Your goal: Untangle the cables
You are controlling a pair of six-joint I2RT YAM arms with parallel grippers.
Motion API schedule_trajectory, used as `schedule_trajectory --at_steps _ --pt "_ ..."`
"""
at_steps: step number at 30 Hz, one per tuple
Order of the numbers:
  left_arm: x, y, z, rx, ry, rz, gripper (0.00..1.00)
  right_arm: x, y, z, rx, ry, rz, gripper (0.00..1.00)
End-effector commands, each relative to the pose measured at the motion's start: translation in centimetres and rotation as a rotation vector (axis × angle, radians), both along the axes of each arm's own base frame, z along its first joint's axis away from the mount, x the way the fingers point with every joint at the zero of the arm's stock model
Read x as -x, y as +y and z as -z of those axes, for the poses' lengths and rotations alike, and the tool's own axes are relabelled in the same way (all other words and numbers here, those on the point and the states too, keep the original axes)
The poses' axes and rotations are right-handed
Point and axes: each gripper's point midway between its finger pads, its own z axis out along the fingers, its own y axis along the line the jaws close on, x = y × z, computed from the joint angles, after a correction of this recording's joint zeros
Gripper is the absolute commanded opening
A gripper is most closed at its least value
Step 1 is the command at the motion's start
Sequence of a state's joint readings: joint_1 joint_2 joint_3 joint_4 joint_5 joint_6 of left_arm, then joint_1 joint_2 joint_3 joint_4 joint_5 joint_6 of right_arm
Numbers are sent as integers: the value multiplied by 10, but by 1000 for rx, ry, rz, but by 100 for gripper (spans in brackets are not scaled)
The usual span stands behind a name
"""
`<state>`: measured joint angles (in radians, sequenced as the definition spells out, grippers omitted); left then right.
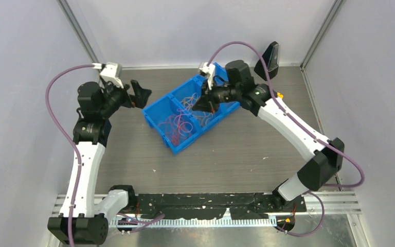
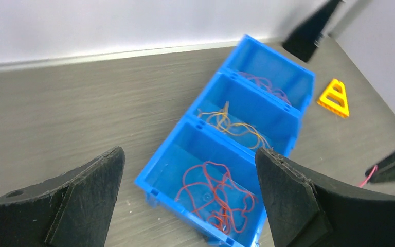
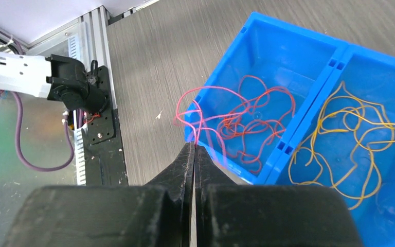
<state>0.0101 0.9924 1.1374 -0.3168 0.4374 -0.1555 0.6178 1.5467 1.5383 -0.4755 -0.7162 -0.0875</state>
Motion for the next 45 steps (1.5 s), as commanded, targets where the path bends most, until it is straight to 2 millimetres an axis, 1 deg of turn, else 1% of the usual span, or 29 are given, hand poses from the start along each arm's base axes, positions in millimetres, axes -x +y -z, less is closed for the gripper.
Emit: schedule_trajectory --at_steps 1,2,5,8,10,11,12,13,14,15,16,17,18,19,20,26,28,29,30,31,32,33,34,35,36,37,39,41,45 --pt "1 20 -17 102 22 -71 100 -20 22 -38 -86 -85 31 5" --pt "3 19 -16 100 22 -64 100 -23 25 -36 -82 -81 36 6" --pt "5 19 -14 92 18 -66 100 -33 23 -42 -68 -123 57 5" --pt "2 20 -12 87 19 -69 100 -50 12 -54 -76 -157 102 5" --pt "0 20 -11 92 20 -65 100 -66 2 -61 -81 -173 145 5" --pt "-1 19 -11 94 23 -59 100 -79 -7 -60 -75 -172 182 5" --pt "-2 18 -12 96 21 -55 99 -86 -11 -66 -81 -185 201 5" --pt "-3 18 -12 98 23 -52 100 -101 -22 -65 -74 -185 241 5" --pt "-4 17 -12 99 24 -50 100 -109 -27 -69 -78 -197 260 6" --pt "-5 17 -14 100 21 -49 99 -124 -37 -66 -64 -203 301 5" --pt "-7 17 -14 101 22 -49 100 -131 -43 -71 -65 -219 318 5" --pt "-8 17 -13 103 26 -48 100 -145 -53 -66 -44 -231 352 5" --pt "-9 16 -14 107 27 -46 100 -152 -58 -69 -40 -249 369 5" --pt "-10 16 -13 110 30 -44 100 -164 -68 -63 -16 -262 401 5" --pt "-11 16 -12 113 35 -41 100 -171 -73 -65 -8 -280 417 5" --pt "-15 15 -6 111 54 -32 100 -233 -116 -27 147 -359 536 5" --pt "-15 15 -5 106 59 -32 100 -246 -123 -15 181 -362 550 5" --pt "-15 15 -3 98 63 -30 100 -250 -124 -14 185 -366 551 5" --pt "-15 16 -3 93 65 -29 100 -254 -125 -1 210 -347 542 5" --pt "-15 16 -1 85 69 -29 100 -256 -125 -1 215 -351 538 5" --pt "-14 17 0 75 75 -29 100 -258 -125 13 242 -325 524 9" --pt "-13 17 2 61 84 -24 100 -259 -125 21 258 -305 518 12" --pt "-13 18 4 48 100 -22 100 -259 -125 23 265 -299 513 23" --pt "-12 18 8 32 126 -18 100 -257 -125 27 274 -284 509 29" --pt "-12 20 11 16 152 -19 100 -257 -126 27 273 -277 508 43" --pt "-11 22 16 1 182 -26 100 -253 -126 25 271 -270 505 49" --pt "-10 26 24 -17 243 -39 100 -249 -130 17 265 -268 511 72" --pt "-9 28 27 -25 287 -36 100 -241 -134 5 255 -272 515 84" --pt "-9 35 36 -39 412 -64 100 -220 -150 -20 243 -263 541 97"
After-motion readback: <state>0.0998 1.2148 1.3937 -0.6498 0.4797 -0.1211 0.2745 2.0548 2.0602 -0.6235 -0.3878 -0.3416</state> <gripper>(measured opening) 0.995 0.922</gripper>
